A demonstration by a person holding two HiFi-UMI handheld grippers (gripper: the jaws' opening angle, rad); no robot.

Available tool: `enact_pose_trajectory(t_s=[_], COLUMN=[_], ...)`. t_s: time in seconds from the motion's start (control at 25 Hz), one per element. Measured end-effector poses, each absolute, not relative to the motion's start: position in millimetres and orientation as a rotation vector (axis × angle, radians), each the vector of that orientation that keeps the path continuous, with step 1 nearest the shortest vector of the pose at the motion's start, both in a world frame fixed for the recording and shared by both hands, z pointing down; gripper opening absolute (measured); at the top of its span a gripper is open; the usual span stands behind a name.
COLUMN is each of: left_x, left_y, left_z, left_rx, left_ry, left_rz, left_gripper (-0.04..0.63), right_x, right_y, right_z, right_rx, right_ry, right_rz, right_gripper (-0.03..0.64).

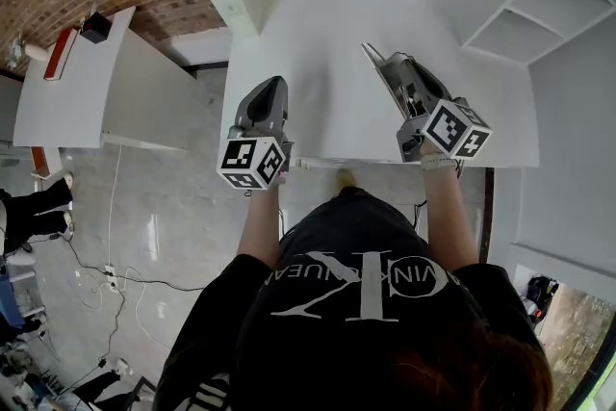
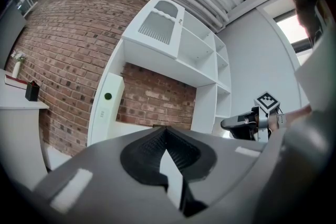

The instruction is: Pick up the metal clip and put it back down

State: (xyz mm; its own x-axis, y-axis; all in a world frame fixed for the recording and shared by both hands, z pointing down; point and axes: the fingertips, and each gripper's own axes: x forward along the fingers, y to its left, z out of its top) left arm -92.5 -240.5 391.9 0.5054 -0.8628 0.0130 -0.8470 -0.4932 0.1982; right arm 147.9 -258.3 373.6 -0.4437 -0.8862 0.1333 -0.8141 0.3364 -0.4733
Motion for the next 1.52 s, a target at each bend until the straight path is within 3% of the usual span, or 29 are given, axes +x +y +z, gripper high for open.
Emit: enact_pose_trajectory(t_s=[1.52], left_x=[-99.5], left_y=[-255.1], left_z=[450.8], left_rx=[2.448], left_ry=[-1.504], left_rz=[0.003], left_gripper=[0.009], right_x=[129.5], right_y=[-287.1], right_z=[446.9], right_rx=[-1.519], right_ry=[2.502], right_rz=[-0.976], right_gripper=[0.029])
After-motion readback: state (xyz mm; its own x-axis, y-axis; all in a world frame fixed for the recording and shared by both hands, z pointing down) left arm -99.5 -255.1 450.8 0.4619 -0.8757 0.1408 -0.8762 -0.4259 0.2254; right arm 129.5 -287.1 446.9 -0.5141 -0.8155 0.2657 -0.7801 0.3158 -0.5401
